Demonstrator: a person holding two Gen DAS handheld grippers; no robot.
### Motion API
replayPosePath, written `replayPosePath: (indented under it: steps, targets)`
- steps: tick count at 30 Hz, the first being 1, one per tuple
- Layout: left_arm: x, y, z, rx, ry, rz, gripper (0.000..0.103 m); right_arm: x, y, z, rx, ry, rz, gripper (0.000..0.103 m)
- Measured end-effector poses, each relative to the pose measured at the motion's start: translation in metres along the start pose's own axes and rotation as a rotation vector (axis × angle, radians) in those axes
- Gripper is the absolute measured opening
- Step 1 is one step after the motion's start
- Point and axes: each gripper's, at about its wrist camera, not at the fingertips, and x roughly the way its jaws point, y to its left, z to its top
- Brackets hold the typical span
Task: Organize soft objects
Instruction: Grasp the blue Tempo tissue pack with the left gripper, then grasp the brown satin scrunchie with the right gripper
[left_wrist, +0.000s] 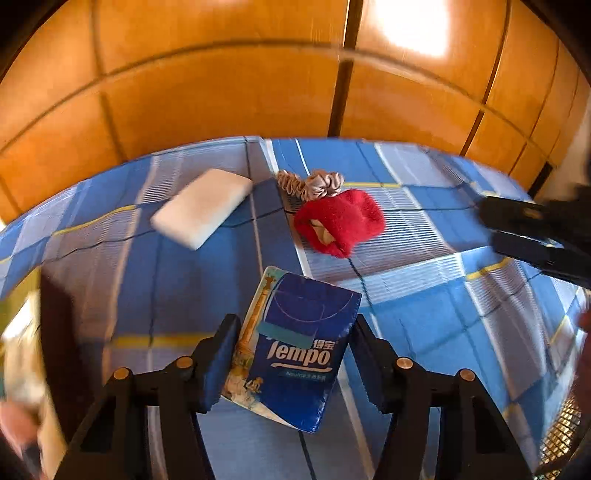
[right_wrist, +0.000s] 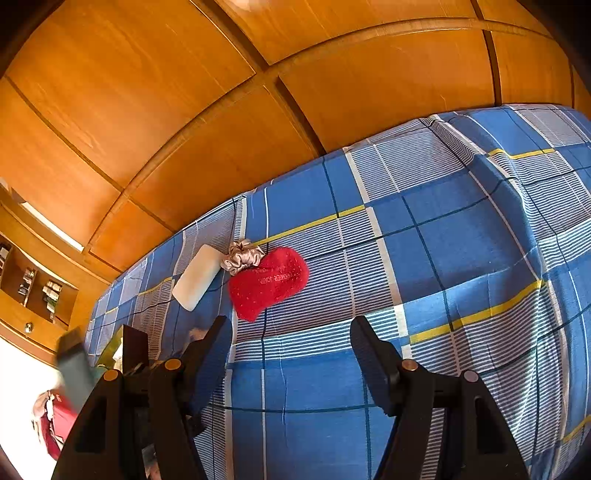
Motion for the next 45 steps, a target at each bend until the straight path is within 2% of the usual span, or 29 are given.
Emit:
replayPosePath:
  steps: [3,8,12,13,15,20,23,28,33,34,35,36,37,41,43,45]
  targets:
    - [-0.015,-0.012,-0.027,0.012,-0.014,0.054,0.061,0.001,0.001,-0.001,-0.009,0.001,-0.008,0.067]
    - [-0.008,-0.019,-0.065,0.048,-0.001,0.106,0.061,0.007,0.009,-0.006,-0.060,0.013,-0.024,0.067]
    - [-0.008,-0.013,-0.067,0.023,-0.026,0.083,0.061,0.015,0.017,-0.012,-0.125,0.030,-0.028,0.066]
    - [-0.007,-0.010,-0.068,0.011,-0.024,0.064,0.061,0.018,0.019,-0.013,-0.144,0.036,-0.028,0.064]
    - [-0.005,-0.005,-0.069,-0.013,-0.032,0.026,0.061,0.022,0.023,-0.015,-0.167,0.052,-0.015,0.053]
    - [-0.006,-0.006,-0.073,-0.019,-0.067,0.017,0.061,0.034,0.053,-0.001,-0.278,0.068,-0.034,0.052]
    - [-0.007,-0.003,-0.074,-0.031,-0.074,0.001,0.060,0.047,0.077,0.021,-0.334,0.063,-0.049,0.052]
    - [-0.006,-0.003,-0.076,-0.032,-0.092,0.001,0.060,0.098,0.113,0.054,-0.418,0.121,-0.115,0.052]
    - [-0.007,-0.001,-0.077,-0.041,-0.097,-0.013,0.060,0.150,0.125,0.061,-0.474,0.235,-0.187,0.051]
    - [-0.007,0.000,-0.077,-0.041,-0.098,-0.013,0.060,0.162,0.125,0.059,-0.489,0.268,-0.220,0.046]
    - [-0.007,0.000,-0.077,-0.041,-0.099,-0.014,0.060,0.170,0.125,0.055,-0.511,0.289,-0.252,0.020]
    - [-0.007,0.000,-0.077,-0.042,-0.100,-0.014,0.060,0.176,0.124,0.050,-0.542,0.304,-0.279,0.012]
    - [-0.007,0.000,-0.077,-0.042,-0.101,-0.014,0.060,0.177,0.125,0.046,-0.565,0.304,-0.297,0.012]
    - [-0.008,-0.001,-0.079,-0.038,-0.104,-0.010,0.060,0.144,0.125,0.044,-0.545,0.229,-0.240,0.009]
    - [-0.009,-0.001,-0.079,-0.039,-0.105,-0.009,0.060,0.110,0.126,0.042,-0.528,0.169,-0.170,0.009]
    - [-0.009,-0.002,-0.080,-0.037,-0.105,-0.007,0.060,0.081,0.125,0.035,-0.526,0.145,-0.115,0.009]
